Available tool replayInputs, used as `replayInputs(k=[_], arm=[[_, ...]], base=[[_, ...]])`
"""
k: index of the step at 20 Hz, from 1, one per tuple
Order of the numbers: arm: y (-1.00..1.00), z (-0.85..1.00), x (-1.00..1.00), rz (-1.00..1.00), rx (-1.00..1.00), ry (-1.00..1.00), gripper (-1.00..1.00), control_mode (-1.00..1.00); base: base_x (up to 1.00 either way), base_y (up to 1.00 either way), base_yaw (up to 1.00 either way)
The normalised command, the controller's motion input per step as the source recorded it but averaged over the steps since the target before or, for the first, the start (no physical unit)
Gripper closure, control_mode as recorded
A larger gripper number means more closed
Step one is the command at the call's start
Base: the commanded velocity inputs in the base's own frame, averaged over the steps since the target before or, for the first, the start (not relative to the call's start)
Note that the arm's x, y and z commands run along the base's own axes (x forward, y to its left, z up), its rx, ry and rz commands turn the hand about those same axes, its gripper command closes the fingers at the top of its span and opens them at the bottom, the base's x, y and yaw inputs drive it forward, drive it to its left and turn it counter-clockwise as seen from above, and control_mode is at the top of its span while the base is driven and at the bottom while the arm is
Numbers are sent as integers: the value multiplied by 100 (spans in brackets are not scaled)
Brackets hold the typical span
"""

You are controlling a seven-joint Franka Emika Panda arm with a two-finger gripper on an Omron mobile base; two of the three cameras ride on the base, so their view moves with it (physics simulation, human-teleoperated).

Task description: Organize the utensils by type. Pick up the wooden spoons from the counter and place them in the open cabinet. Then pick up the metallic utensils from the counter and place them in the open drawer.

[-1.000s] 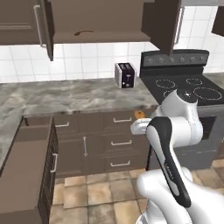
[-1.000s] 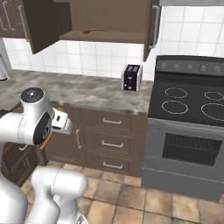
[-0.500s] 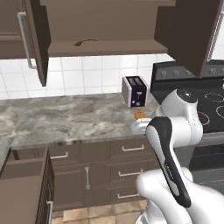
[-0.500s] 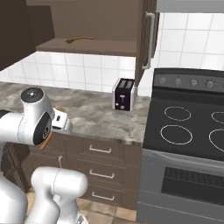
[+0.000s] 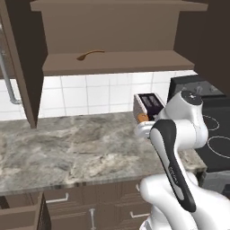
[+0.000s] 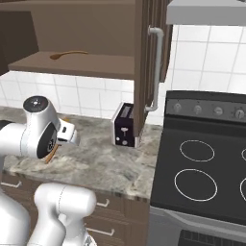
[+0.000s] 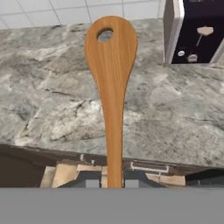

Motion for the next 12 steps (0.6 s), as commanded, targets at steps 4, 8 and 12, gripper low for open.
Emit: replayInputs(k=[4, 8, 12], arm=[[0, 0, 0, 0, 0, 0, 100, 100], [0, 0, 0, 0, 0, 0, 100, 100], [0, 0, 0, 0, 0, 0, 100, 100]], base=[[34, 11, 0], [3, 0, 0], [0, 0, 0]])
